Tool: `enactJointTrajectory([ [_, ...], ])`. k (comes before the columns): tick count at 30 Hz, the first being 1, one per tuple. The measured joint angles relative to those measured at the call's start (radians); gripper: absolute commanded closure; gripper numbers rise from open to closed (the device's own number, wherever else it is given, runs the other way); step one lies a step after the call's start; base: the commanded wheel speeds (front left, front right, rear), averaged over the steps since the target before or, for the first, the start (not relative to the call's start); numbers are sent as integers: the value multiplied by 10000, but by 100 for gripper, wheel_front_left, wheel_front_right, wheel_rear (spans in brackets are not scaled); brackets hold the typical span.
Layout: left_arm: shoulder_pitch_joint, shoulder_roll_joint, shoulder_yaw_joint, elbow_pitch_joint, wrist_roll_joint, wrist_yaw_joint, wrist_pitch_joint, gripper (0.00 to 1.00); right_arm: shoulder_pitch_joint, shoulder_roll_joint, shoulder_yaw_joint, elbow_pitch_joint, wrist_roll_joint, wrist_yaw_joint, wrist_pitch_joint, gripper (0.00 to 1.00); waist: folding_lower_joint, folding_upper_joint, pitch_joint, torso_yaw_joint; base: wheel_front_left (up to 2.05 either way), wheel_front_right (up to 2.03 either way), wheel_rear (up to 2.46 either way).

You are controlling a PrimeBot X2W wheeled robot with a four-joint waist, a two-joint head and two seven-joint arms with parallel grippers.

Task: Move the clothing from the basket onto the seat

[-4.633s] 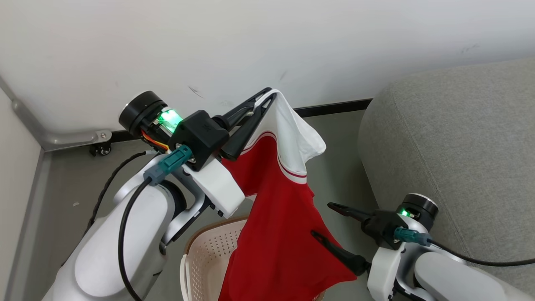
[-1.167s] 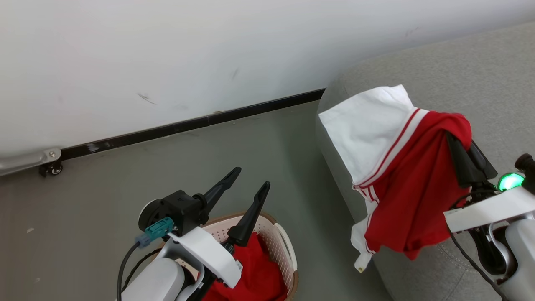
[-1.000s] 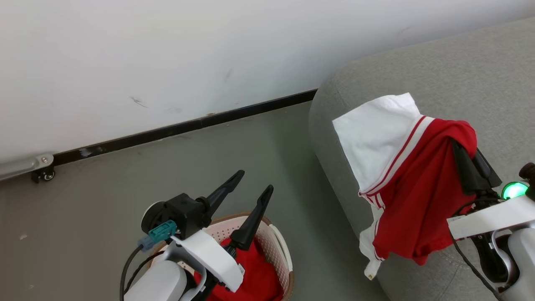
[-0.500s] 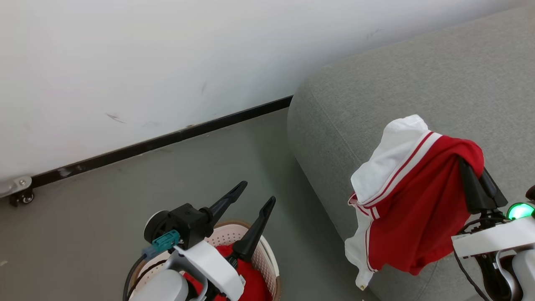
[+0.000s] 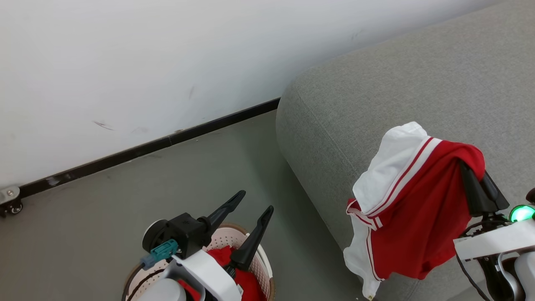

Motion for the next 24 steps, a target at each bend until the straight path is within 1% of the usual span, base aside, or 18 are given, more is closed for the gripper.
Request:
enactJointTrajectory([
  [3,0,36,25,-50,0,0,-13,0,-223,-96,115,33,2,0,6,100,1,0,45,33,0,0,0],
  [7,5,148,148,-180,2,8,-29,0,-1126,-336,428,44,0,0,155,100,0,0,158,111,0,0,0],
  [12,12,372,313,-359,15,29,-36,0,-2314,-502,393,132,115,0,464,100,0,0,347,213,0,0,0],
  [15,12,449,341,-516,46,111,-38,0,-3022,-709,267,368,245,0,700,100,0,0,487,267,0,0,0],
  [21,12,656,372,-884,213,234,-38,0,-4426,-1336,-96,786,240,0,1212,100,0,0,823,366,0,0,0],
  [24,12,679,410,-1129,238,295,-36,0,-5155,-1572,-451,1007,305,0,1375,100,0,0,1015,410,0,0,0],
])
